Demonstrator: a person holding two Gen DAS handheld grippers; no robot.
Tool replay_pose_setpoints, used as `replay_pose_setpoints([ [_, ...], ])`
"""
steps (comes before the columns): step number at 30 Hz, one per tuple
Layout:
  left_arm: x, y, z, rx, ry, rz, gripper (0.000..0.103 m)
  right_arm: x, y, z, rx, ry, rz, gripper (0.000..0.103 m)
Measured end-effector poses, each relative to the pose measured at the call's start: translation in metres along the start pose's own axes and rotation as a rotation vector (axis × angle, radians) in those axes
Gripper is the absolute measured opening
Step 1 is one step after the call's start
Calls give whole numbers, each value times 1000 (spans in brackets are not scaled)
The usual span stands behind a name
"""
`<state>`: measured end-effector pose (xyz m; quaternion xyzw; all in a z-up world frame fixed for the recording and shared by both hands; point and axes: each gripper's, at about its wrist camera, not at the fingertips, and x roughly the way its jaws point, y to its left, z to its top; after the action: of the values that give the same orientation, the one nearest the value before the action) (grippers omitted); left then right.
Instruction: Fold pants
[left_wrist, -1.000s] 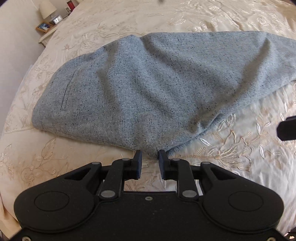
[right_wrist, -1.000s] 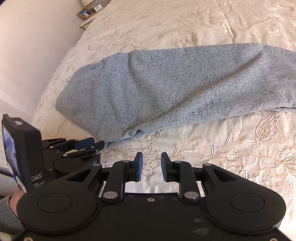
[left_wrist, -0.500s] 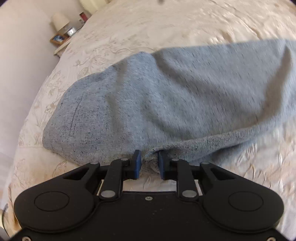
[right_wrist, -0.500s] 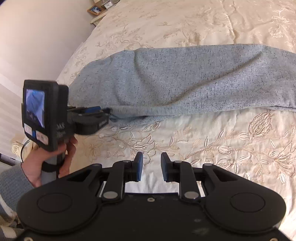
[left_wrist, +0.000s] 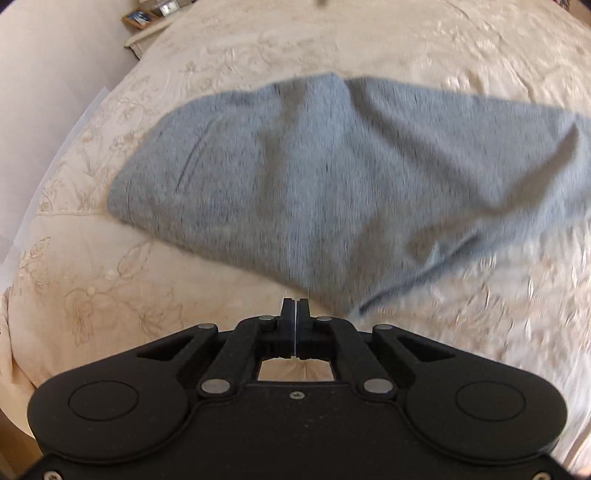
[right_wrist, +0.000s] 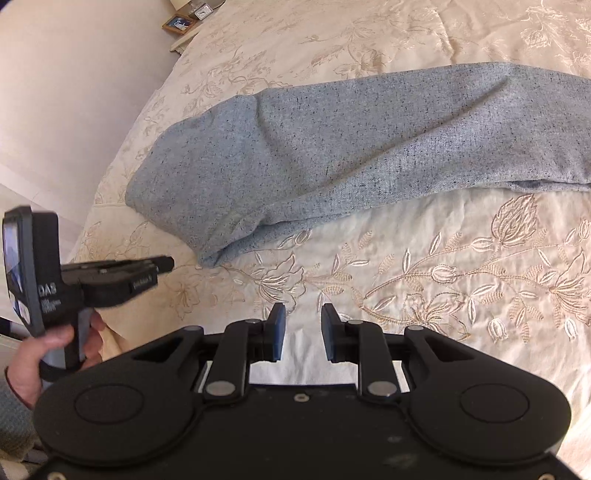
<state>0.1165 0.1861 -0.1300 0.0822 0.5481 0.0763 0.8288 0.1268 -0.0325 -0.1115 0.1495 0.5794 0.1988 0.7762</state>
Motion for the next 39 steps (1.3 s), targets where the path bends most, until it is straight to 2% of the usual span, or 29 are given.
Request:
replay_pose_setpoints([
  [3,-5,6,-12,13,4,-38,14,10,15,8,-37,-12,0,24],
  [5,-10,9,-7,10,-19,-72,14,17,26,16,-56,-35,-2,24],
  [12,-1,4,40,21,-123,-151,14,40,47,60,-60,-145,-51,24],
  [14,10,0,49,35,-110,-179,14,50,46,71,-48,-178,-80,24],
  [16,28,-5,51,56,-52,-219,15,62,40,76,-43,-182,-129,24],
  [17,39,-7,49,79,-10,-236,15,71,33,76,-48,-160,-173,24],
  [19,60,-12,34,149,86,-212,15,91,17,70,-39,-59,-261,20],
  [20,64,-12,27,179,88,-216,15,99,8,65,-24,-8,-281,19],
  [21,63,-10,20,206,64,-228,15,100,2,60,-13,7,-283,14],
  [22,60,-9,18,229,57,-235,15,96,-1,56,-7,-7,-277,14],
  [24,50,-4,19,243,44,-255,15,80,-3,52,19,-46,-263,21],
  [26,35,6,24,227,-9,-275,15,63,-2,51,43,-116,-247,21],
  [29,21,19,39,216,-108,-251,15,50,0,61,66,-205,-250,22],
  [32,30,33,66,184,-163,-208,16,57,-4,80,79,-221,-281,22],
  [33,40,42,75,169,-156,-186,19,63,-8,84,79,-210,-310,22],
  [35,66,52,87,159,-101,-93,20,77,-23,89,106,-163,-390,21],
  [36,87,55,92,171,-45,-24,20,83,-31,89,132,-133,-425,15],
  [37,105,63,92,183,7,5,12,84,-38,89,162,-127,-430,11],
  [39,104,77,94,171,14,-46,12,76,-44,89,215,-142,-413,13],
])
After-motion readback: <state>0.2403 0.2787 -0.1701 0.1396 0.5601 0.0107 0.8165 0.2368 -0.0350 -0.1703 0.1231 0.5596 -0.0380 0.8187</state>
